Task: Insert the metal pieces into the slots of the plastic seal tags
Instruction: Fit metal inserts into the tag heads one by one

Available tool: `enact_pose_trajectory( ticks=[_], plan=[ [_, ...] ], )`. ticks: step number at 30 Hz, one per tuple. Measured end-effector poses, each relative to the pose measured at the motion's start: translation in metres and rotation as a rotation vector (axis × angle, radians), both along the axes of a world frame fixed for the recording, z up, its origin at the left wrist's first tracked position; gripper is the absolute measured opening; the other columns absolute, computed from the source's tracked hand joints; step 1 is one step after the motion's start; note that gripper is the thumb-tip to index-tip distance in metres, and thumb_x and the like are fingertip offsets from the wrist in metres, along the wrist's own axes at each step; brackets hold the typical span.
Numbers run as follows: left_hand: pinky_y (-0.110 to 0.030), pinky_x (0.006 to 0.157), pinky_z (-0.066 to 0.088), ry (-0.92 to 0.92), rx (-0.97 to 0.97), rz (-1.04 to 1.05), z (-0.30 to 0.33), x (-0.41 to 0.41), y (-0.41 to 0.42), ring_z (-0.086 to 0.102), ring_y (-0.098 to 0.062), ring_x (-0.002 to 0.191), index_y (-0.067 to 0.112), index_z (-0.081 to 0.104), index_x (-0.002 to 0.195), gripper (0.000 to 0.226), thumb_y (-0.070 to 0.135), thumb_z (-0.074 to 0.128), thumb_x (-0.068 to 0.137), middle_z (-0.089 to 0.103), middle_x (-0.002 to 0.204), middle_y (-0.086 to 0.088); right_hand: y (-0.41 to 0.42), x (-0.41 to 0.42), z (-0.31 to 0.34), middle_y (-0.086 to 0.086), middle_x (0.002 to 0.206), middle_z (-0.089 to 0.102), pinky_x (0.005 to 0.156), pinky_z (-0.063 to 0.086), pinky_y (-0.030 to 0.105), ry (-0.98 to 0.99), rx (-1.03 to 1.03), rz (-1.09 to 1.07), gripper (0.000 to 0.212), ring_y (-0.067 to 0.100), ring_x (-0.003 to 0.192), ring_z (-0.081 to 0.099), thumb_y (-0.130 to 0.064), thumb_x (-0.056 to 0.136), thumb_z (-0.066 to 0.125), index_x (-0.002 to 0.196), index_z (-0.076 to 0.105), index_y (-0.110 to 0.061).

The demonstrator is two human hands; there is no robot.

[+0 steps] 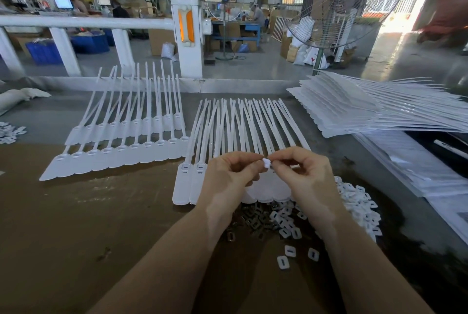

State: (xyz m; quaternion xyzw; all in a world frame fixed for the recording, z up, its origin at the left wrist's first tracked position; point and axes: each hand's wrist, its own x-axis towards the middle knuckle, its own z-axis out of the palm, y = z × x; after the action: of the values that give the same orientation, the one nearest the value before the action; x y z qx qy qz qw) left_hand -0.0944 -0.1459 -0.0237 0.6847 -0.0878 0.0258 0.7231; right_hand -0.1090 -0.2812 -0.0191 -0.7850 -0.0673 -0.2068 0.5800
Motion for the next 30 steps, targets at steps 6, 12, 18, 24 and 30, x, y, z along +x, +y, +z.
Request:
enact_pose_trajectory(
  ticks=[6,12,18,24,30],
  plan=[
    [-0.011,0.057,0.047,0.022,0.001,0.012,-0.003,0.001,0.000,0.062,-0.003,0.061,0.026,0.072,0.076,0.012,0.014,0.073,0.078,0.073,0.074,0.000,0.001,0.000,0.000,-0.006,0.073,0.068,0.065,0.046,0.014,0.000,-0.038,0.004,0.014,0.002,0.071,0.060,-0.005,0.083,0.064,0.080,0.072,-0.016],
    [-0.010,0.058,0.047,0.007,0.035,0.029,-0.002,0.001,0.000,0.062,-0.003,0.062,0.022,0.071,0.079,0.014,0.008,0.071,0.080,0.072,0.073,0.000,0.001,0.001,-0.002,-0.005,0.074,0.068,0.063,0.044,0.012,-0.013,-0.059,0.000,0.012,0.003,0.071,0.060,-0.006,0.082,0.065,0.079,0.072,-0.016],
    [-0.008,0.063,0.046,-0.054,0.249,0.133,0.008,0.005,0.009,0.060,0.002,0.067,0.028,0.069,0.077,0.024,0.005,0.064,0.084,0.068,0.072,0.009,0.000,0.002,-0.004,-0.009,0.074,0.065,0.062,0.040,0.008,-0.045,-0.088,-0.064,0.014,-0.002,0.071,0.057,-0.004,0.082,0.065,0.080,0.071,-0.016],
    [-0.016,0.047,0.042,-0.059,0.547,0.424,0.019,0.027,0.051,0.051,-0.008,0.055,0.029,0.063,0.083,0.028,0.007,0.049,0.093,0.064,0.084,0.010,-0.001,0.002,-0.005,-0.012,0.072,0.064,0.061,0.040,0.007,-0.031,-0.072,-0.067,0.013,-0.003,0.069,0.055,-0.005,0.083,0.064,0.080,0.071,-0.015],
    [-0.030,0.069,0.045,0.061,0.886,0.661,0.004,0.038,0.083,0.059,-0.023,0.081,0.013,0.064,0.109,0.028,0.000,0.046,0.091,0.066,0.106,-0.009,-0.001,0.002,-0.005,-0.012,0.073,0.064,0.062,0.041,0.008,-0.026,-0.064,-0.073,0.014,-0.001,0.070,0.055,-0.005,0.082,0.064,0.078,0.071,-0.016]
  ],
)
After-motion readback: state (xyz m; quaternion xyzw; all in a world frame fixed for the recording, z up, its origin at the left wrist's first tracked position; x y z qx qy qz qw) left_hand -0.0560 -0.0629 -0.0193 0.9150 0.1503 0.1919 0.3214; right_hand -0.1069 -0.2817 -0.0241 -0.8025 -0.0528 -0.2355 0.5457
